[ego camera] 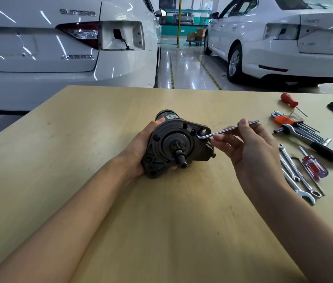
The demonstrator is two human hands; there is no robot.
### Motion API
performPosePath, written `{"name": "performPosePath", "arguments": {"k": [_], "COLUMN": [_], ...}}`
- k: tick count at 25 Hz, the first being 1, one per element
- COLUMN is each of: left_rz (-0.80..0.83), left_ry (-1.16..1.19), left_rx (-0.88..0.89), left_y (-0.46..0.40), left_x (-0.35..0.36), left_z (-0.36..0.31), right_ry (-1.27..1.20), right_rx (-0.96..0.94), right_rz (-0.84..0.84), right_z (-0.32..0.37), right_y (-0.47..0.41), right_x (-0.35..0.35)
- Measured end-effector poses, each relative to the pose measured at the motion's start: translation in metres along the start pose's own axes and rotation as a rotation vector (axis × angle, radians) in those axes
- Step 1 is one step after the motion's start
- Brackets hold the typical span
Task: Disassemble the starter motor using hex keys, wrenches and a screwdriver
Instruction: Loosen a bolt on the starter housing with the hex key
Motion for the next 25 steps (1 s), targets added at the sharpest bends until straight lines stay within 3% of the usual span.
{"name": "performPosePath", "arguments": {"k": [7,11,15,19,23,25], "left_rz": [-0.004,-0.001,-0.010,-0.036,-0.071,-0.054], "left_ry": [-0.005,-0.006,-0.005,-0.021,-0.007,-0.015], "left_rx": [0.007,0.006,0.022,0.027,0.051,0.056], "left_y": [-0.001,-0.001,0.000,0.000,-0.001,-0.001], "left_x": [-0.002,-0.002,-0.002,-0.002,-0.005,-0.004], "left_z": [0.000,0.001,0.000,0.000,0.000,0.000], "right_ry": [-0.025,0.096,0.472,1.000,1.383,1.415], "right_rx": [0.023,-0.108,-0.470,-0.776,-0.608,-0.577], "right_rz": [0.006,0.062,0.303,0.619,0.936,0.980], "right_z": [-0.003,0.008,0.035,0.021,-0.021,-0.026], "right_y": [0.001,0.008,0.023,0.044,0.047,0.049], "right_x": [-0.001,0.008,0.053,0.107,0.127,0.124]}}
Point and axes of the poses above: each hand's wrist, its own y-axis away from the middle knuckle, its own x-axis out of the palm, z = x × y, the point moved 8 cm from there along -y, towards the middle knuckle, and after that the axes turned 9 degrees about -y, right-handed, at the moved point
